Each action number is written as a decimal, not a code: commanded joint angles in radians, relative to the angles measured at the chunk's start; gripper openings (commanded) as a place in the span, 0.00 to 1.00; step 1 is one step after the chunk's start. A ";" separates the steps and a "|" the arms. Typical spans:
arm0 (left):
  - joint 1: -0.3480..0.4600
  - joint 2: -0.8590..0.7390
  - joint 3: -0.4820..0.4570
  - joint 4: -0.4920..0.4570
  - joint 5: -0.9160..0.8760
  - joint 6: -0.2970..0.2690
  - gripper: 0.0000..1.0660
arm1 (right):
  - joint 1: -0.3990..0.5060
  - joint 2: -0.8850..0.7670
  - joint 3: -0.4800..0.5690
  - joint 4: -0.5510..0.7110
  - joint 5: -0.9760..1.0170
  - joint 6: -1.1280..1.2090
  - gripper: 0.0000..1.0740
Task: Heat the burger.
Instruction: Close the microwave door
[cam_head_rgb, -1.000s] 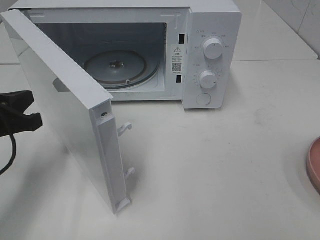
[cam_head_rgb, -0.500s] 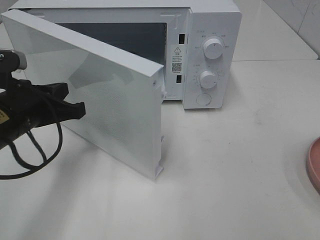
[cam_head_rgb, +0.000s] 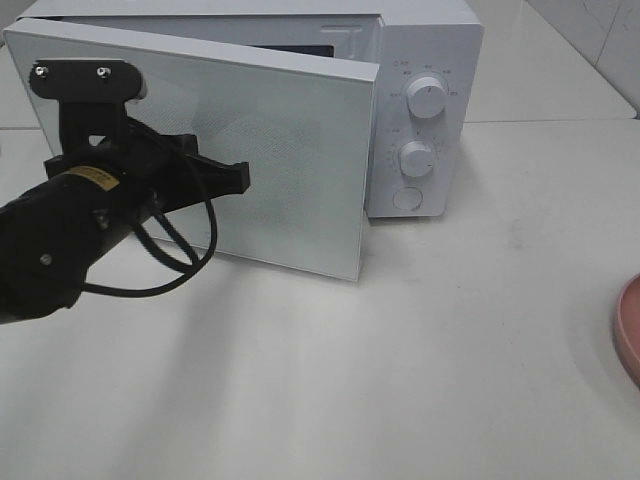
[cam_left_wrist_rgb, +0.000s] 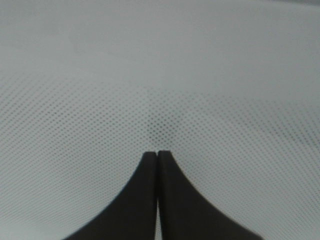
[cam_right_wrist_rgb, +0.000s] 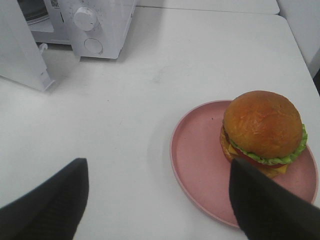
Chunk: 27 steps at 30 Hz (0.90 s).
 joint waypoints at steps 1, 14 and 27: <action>-0.021 0.048 -0.089 -0.083 0.021 0.066 0.00 | -0.007 -0.026 0.003 0.004 -0.006 -0.008 0.70; -0.021 0.165 -0.293 -0.205 0.058 0.186 0.00 | -0.007 -0.026 0.003 0.004 -0.006 -0.008 0.70; 0.007 0.263 -0.482 -0.303 0.100 0.302 0.00 | -0.007 -0.026 0.003 0.004 -0.006 -0.008 0.70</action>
